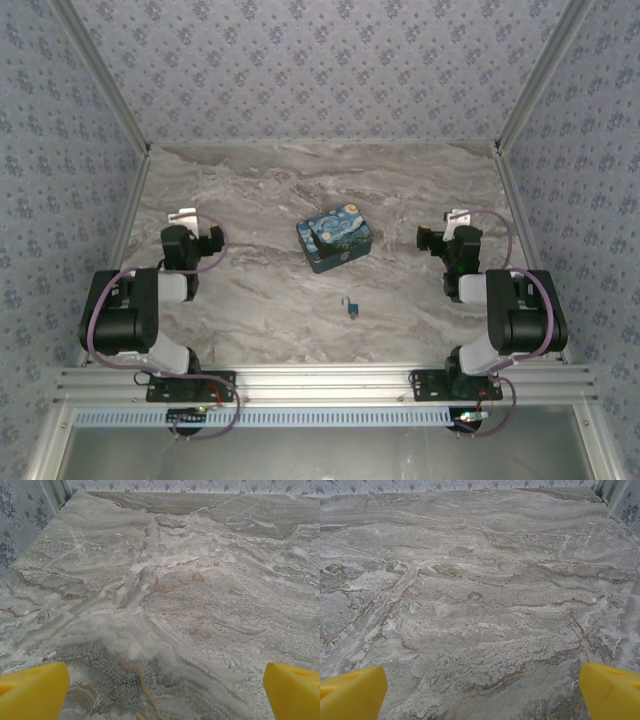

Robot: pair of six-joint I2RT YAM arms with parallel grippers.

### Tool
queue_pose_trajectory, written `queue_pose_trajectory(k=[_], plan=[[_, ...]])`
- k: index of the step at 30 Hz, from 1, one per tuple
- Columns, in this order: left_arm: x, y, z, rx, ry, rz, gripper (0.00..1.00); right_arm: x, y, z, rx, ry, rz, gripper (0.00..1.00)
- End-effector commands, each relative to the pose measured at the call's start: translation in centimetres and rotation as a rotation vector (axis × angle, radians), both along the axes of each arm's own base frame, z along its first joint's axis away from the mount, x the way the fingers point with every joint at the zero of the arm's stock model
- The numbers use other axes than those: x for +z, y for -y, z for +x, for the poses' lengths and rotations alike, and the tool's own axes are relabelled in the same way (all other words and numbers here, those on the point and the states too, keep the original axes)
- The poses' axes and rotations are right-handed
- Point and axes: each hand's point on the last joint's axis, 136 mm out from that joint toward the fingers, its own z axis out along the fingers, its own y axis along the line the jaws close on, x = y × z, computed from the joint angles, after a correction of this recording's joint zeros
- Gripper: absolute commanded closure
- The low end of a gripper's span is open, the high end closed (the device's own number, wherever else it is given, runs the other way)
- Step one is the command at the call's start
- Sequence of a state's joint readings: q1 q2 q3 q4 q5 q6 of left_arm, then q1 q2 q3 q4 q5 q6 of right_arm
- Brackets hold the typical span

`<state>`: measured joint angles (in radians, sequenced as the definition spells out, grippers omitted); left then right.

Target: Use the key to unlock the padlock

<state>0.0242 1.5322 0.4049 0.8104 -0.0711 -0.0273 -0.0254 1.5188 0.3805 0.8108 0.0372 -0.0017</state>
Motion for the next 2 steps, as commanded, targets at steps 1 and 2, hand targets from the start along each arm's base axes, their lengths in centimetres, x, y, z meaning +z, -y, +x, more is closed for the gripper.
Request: queue_pose_trajectory(k=[1, 2], plan=[[0.35, 0.42, 0.26, -0.012, 0.012, -0.009, 0.00, 0.11, 0.19, 0.20, -0.003, -0.002, -0.023, 0.00], [0.35, 0.40, 0.26, -0.011, 0.012, -0.010, 0.01, 0.09, 0.23, 0.18, -0.003, -0.002, -0.023, 0.00]])
